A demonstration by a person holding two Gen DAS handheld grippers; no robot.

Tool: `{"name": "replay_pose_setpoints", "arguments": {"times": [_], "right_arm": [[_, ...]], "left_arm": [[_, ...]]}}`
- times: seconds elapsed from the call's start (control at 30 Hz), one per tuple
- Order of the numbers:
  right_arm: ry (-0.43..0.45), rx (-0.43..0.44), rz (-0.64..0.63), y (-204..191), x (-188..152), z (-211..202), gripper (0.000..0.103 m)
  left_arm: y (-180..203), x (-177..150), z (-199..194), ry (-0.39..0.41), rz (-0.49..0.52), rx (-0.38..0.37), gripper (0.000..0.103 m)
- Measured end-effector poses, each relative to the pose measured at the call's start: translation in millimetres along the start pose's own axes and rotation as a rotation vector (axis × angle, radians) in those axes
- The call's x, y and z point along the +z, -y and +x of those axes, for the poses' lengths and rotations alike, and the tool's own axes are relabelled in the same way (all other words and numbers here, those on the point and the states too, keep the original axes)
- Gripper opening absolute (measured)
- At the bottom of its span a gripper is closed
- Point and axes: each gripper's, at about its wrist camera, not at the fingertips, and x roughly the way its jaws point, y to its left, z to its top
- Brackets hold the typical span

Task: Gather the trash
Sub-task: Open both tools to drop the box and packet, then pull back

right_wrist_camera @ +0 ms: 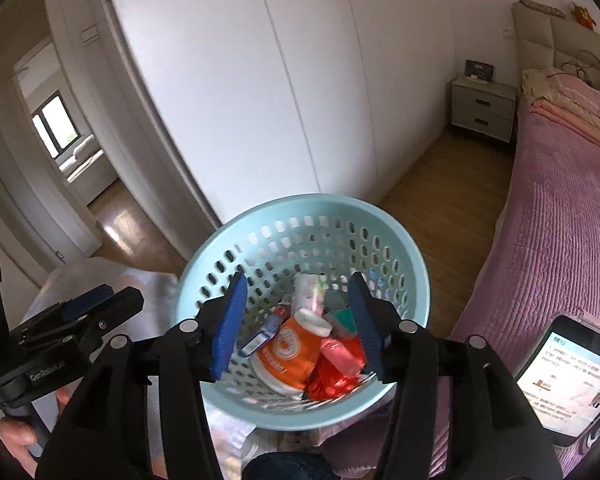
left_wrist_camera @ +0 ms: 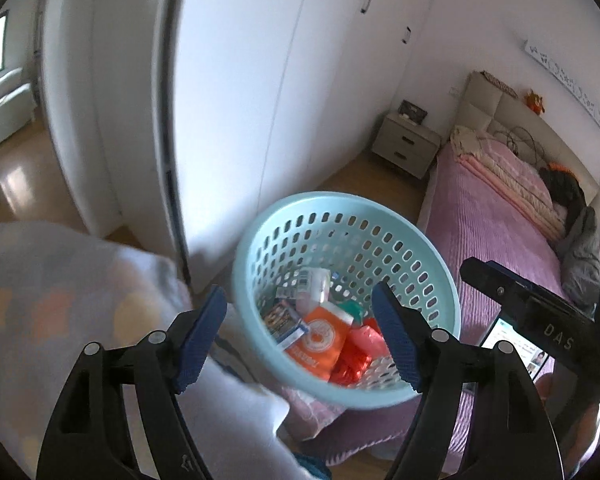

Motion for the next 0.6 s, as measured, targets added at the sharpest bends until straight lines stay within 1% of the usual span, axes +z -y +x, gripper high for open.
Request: {"name": "replay_pose_setpoints", "arguments": {"times": [0.07, 0.13, 0.23, 0.3, 0.47, 0.5, 0.6], "right_arm": [[0.013, 0.009, -0.02, -10.0, -4.4, -10.4, 0.058], [0.025, 0.012, -0.042, -19.8, -9.2, -19.8, 0.06], [0.037, 0.032, -0.05, -31.0, -18.5, -31.2, 0.067], [0.041, 0.031, -0.057, -37.6, -23.9, -36.2, 0.067], [0.085, -0.015, -0.077, -56.9, -41.8, -53.7, 0.067], [0.098, -0.034, -0.088, -59.9, -44.5, -56.4, 0.067], [0.185, -0.096, -0.143, -76.8, -59.9, -73.1, 0.071]], "left_arm": [[-6.6, -4.9, -17.8, 0.02, -0.019, 0.006, 0.073], [-14.8, -10.7, -37.4, 0.048, -0.045, 0.01, 0.076], [-22.9, -23.2, -66.9, 0.092, -0.065, 0.06, 0.076], [-26.3, -31.6, -83.8, 0.122, -0.061, 0.103, 0.076], [-34.5, -56.8, -113.6, 0.194, -0.046, 0.255, 0.078], [-36.8, -64.4, -118.6, 0.215, -0.047, 0.293, 0.078], [-40.2, -81.2, -129.3, 0.267, -0.045, 0.363, 0.08]]}}
